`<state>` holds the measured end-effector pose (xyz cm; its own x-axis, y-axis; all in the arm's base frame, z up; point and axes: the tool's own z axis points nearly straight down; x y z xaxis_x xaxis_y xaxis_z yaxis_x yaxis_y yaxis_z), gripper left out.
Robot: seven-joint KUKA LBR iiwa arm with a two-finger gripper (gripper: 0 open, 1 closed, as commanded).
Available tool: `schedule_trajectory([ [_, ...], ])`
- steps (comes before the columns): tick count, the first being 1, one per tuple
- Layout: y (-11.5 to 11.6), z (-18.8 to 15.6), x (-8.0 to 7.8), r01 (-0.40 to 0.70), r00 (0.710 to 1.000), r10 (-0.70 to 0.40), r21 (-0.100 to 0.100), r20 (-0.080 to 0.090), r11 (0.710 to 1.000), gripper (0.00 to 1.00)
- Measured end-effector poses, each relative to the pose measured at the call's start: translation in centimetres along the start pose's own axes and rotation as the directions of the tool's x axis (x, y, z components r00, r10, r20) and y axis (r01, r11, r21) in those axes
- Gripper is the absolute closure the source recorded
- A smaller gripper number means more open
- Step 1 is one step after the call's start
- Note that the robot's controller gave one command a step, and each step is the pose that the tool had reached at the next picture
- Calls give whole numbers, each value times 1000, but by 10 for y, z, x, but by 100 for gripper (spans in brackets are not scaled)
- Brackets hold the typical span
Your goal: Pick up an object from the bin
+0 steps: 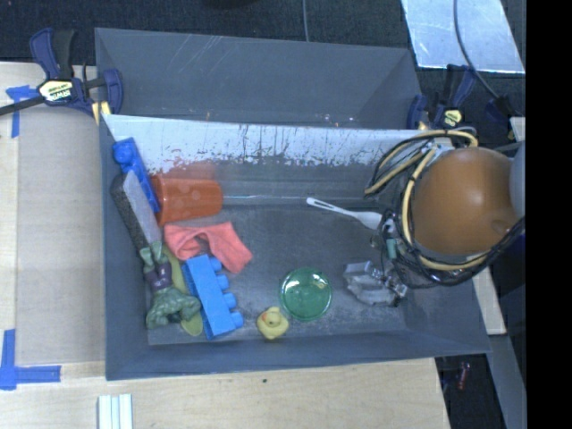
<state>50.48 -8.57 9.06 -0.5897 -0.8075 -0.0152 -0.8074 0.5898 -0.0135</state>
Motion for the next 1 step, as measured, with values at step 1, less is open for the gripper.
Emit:
schedule_trajectory([
  [1, -5, 6, -1, -25, 1000, 25, 4, 4, 1000, 100],
])
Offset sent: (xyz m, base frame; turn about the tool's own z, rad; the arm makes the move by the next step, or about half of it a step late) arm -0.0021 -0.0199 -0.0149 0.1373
